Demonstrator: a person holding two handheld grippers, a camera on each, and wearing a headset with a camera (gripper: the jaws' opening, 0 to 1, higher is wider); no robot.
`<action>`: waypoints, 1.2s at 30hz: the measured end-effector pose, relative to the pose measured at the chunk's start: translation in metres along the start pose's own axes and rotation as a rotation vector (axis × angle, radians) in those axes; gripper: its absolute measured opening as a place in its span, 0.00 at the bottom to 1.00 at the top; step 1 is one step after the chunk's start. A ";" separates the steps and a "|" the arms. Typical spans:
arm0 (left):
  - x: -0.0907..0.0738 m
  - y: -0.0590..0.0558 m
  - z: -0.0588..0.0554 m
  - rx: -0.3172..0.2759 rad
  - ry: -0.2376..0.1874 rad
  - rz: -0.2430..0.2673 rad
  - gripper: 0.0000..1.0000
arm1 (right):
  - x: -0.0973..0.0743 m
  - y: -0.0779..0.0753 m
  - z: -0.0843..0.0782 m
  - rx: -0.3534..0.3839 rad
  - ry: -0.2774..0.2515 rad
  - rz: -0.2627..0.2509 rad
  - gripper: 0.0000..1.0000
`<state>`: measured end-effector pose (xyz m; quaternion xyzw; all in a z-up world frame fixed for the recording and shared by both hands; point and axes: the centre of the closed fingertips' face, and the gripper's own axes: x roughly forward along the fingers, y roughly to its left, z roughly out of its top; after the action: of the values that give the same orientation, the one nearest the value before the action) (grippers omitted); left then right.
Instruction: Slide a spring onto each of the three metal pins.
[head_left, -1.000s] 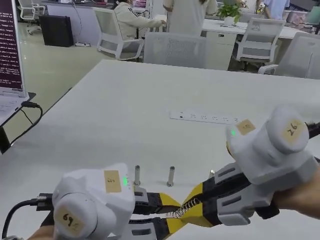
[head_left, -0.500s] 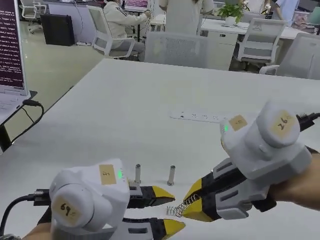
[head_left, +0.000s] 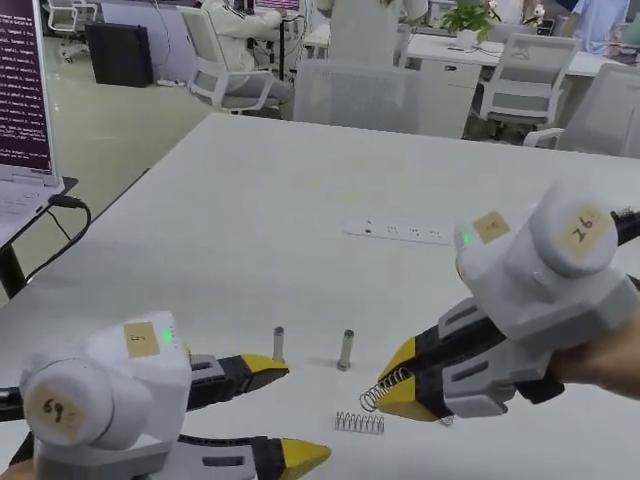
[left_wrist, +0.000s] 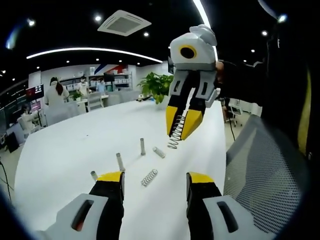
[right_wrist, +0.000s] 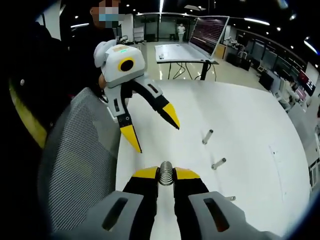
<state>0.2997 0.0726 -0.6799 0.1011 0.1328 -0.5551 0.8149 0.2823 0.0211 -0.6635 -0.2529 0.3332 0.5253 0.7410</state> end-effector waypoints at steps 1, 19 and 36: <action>-0.003 0.003 -0.001 -0.016 -0.005 0.013 0.49 | 0.000 -0.001 0.000 -0.009 0.007 -0.006 0.08; -0.035 0.021 -0.020 -0.108 -0.038 0.132 0.63 | 0.002 -0.014 0.016 -0.047 0.023 0.000 0.08; -0.038 0.015 -0.018 -0.084 -0.041 0.151 0.66 | 0.020 -0.053 0.040 -0.120 0.096 0.017 0.08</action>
<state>0.2984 0.1168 -0.6840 0.0653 0.1312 -0.4880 0.8604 0.3462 0.0454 -0.6512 -0.3188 0.3388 0.5379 0.7030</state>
